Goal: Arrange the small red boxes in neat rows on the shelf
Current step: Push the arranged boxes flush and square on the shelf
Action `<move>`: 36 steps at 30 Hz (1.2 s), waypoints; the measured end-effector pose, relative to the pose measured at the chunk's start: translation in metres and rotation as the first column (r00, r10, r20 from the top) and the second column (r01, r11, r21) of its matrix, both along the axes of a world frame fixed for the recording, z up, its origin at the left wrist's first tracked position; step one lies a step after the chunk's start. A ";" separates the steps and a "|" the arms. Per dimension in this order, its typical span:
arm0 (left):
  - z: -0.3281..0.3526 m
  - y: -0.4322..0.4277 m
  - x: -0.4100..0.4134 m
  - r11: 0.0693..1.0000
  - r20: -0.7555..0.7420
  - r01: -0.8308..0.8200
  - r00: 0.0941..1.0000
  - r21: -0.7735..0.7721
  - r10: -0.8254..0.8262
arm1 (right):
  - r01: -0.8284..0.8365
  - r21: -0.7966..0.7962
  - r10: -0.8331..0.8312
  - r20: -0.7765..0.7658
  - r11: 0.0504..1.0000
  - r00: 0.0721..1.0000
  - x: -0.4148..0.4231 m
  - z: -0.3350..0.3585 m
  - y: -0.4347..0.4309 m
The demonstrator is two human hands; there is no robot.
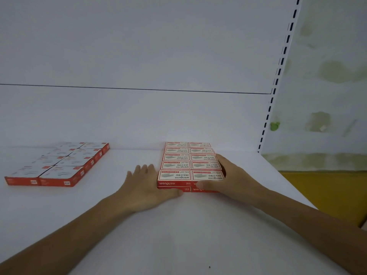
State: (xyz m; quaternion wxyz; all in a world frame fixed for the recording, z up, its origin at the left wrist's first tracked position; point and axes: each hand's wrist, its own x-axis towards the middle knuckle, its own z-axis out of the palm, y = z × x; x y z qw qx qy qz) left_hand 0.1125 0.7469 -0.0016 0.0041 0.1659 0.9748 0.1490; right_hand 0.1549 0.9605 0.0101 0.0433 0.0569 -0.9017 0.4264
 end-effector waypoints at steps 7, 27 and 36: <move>-0.002 0.010 -0.001 0.999 0.081 0.035 0.996 -0.007 -0.035 | -0.015 0.011 0.016 -0.092 1.000 0.996 -0.003 -0.006 -0.008; 0.008 0.002 0.017 0.968 -0.119 0.080 0.991 0.239 -0.053 | -0.006 0.007 0.006 -0.086 1.000 0.996 -0.005 -0.009 -0.013; 0.008 -0.001 0.014 0.998 -0.046 -0.025 0.999 -0.054 0.023 | -0.038 -0.034 0.035 -0.071 0.999 0.997 -0.004 -0.006 -0.006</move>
